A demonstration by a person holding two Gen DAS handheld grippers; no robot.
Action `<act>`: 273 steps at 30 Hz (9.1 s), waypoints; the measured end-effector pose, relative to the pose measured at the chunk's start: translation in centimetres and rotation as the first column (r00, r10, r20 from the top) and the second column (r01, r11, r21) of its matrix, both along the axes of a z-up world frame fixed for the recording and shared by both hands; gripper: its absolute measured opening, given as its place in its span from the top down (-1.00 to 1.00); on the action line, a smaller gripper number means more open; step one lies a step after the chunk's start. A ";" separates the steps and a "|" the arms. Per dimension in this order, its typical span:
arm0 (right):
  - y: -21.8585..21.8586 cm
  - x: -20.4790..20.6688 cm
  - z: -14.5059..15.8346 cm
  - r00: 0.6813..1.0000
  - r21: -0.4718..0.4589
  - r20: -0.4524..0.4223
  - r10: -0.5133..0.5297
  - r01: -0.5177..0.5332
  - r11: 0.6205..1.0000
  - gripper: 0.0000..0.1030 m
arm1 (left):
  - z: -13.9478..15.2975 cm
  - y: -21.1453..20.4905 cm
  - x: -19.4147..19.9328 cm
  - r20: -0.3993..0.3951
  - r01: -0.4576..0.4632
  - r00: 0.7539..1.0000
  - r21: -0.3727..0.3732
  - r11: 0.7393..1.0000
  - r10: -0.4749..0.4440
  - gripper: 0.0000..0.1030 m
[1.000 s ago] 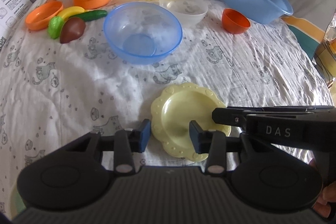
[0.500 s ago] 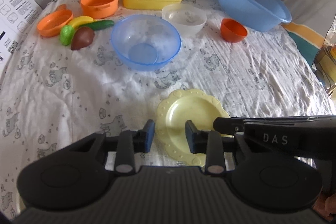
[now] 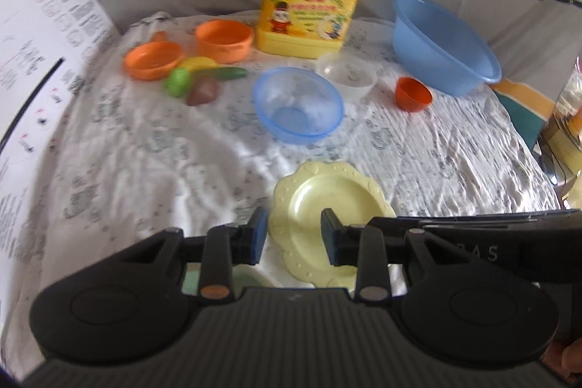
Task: Organize plates and bowls
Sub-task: 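Carry the yellow plate onto the green plate and open the right tool, then withdraw the right tool upward from the plate stack, then reach the right tool to the blue transparent bowl and grasp its rim, then carry the blue bowl beside the plate stack, lower it, open the right tool, then move the right tool to the clear white bowl and grasp its rim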
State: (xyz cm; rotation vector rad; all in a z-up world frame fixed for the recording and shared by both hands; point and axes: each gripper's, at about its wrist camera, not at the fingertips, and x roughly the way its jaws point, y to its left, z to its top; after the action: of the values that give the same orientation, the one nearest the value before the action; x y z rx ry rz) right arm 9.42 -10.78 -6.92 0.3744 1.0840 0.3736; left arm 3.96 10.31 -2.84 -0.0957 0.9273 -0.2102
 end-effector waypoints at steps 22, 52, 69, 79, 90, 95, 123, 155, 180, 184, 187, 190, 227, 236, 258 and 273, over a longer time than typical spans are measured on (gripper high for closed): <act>11.5 -3.7 -0.3 0.972 -0.041 -0.076 0.221 -0.225 0.974 0.56 | -2.1 9.2 -7.0 -0.059 -0.129 0.990 0.002 0.992 0.129 0.39; 9.9 -3.3 -0.2 0.979 -0.081 0.004 0.203 -0.202 0.976 -0.90 | -2.9 11.6 -7.5 -0.019 -0.234 0.972 0.028 0.972 0.234 -0.99; 7.3 -4.8 0.7 0.985 -0.129 0.034 0.169 -0.164 0.978 -1.00 | -2.3 10.3 -7.7 -0.022 -0.245 0.969 0.024 0.969 0.245 -1.00; 3.5 -5.1 0.6 0.997 -0.101 0.028 0.076 -0.073 0.992 -1.00 | -1.6 7.8 -6.7 -0.026 -0.209 0.977 0.039 0.977 0.210 -1.00; -1.4 -4.7 -0.8 0.999 -0.077 0.002 -0.034 0.034 0.996 -1.00 | -1.6 4.2 -4.7 -0.054 -0.160 0.985 0.064 0.985 0.163 -1.00; -3.3 -4.1 -1.4 0.997 -0.068 -0.007 -0.082 0.082 0.994 -1.00 | -1.7 2.2 -3.1 -0.047 -0.123 0.991 0.085 0.989 0.127 -1.00; -4.7 12.0 -3.3 0.980 0.043 -0.002 -0.201 0.201 0.979 -0.89 | -3.9 -1.0 14.4 -0.037 -0.112 0.992 0.141 0.984 0.118 -1.00; -3.7 11.8 -4.2 0.987 0.079 -0.037 -0.158 0.160 0.984 0.71 | -4.8 -4.9 13.9 -0.090 -0.008 0.996 0.112 0.994 0.018 0.50; -9.9 -1.0 -0.7 0.983 0.089 -0.014 -0.181 0.181 0.979 0.71 | -1.9 -9.0 1.4 -0.138 0.117 0.985 0.077 0.990 -0.106 0.45; -10.3 -2.5 -0.7 0.984 0.087 -0.015 -0.175 0.176 0.981 0.71 | -2.1 -9.4 -0.3 -0.151 0.138 0.980 0.077 0.987 -0.125 0.42; -10.5 -3.4 -0.7 0.985 0.084 -0.020 -0.170 0.171 0.982 0.71 | -2.4 -9.5 -1.3 -0.165 0.150 0.977 0.075 0.986 -0.136 0.41; -10.5 -4.2 -0.9 0.986 0.083 -0.031 -0.164 0.166 0.983 0.71 | -2.8 -9.4 -2.2 -0.175 0.154 0.975 0.072 0.985 -0.140 0.41; -10.3 -5.9 -2.5 0.986 0.059 -0.094 -0.135 0.141 0.988 0.66 | -5.1 -9.9 -4.2 -0.211 0.188 0.963 0.090 0.978 -0.166 0.36; -10.2 -6.2 -1.6 0.986 -0.011 -0.053 -0.160 0.159 0.987 -0.64 | -3.4 -9.2 -4.8 -0.114 0.151 0.984 0.129 0.980 -0.136 -0.88; -11.3 -5.9 -0.7 0.973 -0.097 -0.003 -0.229 0.228 0.969 -1.00 | -1.7 -4.1 -4.8 -0.035 0.008 0.999 0.068 0.998 -0.005 -1.00; -12.3 -1.1 -0.7 0.959 -0.070 -0.010 -0.282 0.281 0.957 -1.00 | -0.8 -4.3 0.4 -0.006 -0.001 1.000 0.098 0.995 0.001 -1.00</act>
State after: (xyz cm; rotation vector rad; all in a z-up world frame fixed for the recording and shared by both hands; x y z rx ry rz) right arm 8.32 -23.09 -7.63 0.4660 1.0428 0.0796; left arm 4.38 6.00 -3.64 -0.0059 0.9426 -0.1629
